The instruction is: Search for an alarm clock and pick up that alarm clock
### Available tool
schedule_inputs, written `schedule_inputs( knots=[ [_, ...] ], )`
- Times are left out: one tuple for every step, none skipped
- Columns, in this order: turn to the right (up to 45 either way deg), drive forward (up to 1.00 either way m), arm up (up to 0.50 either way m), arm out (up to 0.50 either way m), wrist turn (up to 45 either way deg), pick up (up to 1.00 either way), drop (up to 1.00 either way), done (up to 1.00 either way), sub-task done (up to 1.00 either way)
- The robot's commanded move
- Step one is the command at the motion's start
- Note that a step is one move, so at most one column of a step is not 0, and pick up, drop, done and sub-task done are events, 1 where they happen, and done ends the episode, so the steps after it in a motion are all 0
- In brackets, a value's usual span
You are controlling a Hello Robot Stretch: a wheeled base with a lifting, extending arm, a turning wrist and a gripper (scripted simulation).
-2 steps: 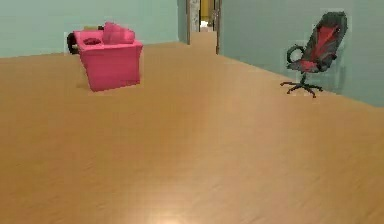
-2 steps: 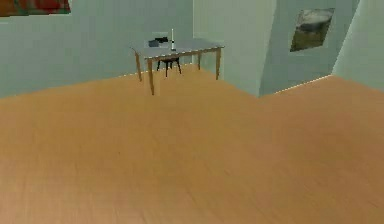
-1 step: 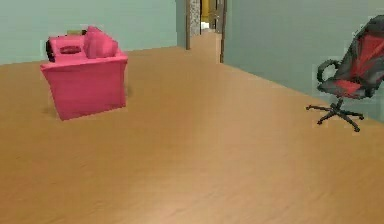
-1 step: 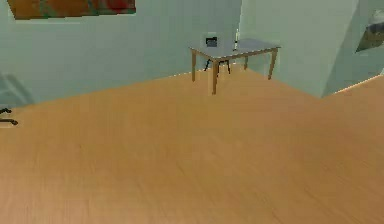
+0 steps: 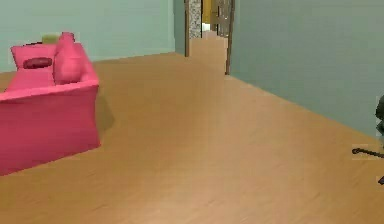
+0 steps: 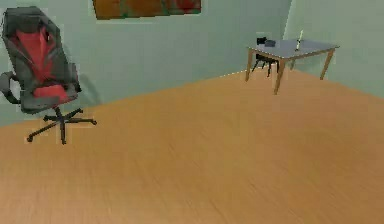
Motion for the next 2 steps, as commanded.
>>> schedule_inputs(
  knots=[
    [0.0,1.00,0.00,0.00,0.0,0.00,0.00,0.00,0.00],
    [0.0,1.00,0.00,0.00,0.0,0.00,0.00,0.00,0.00]
  ],
)
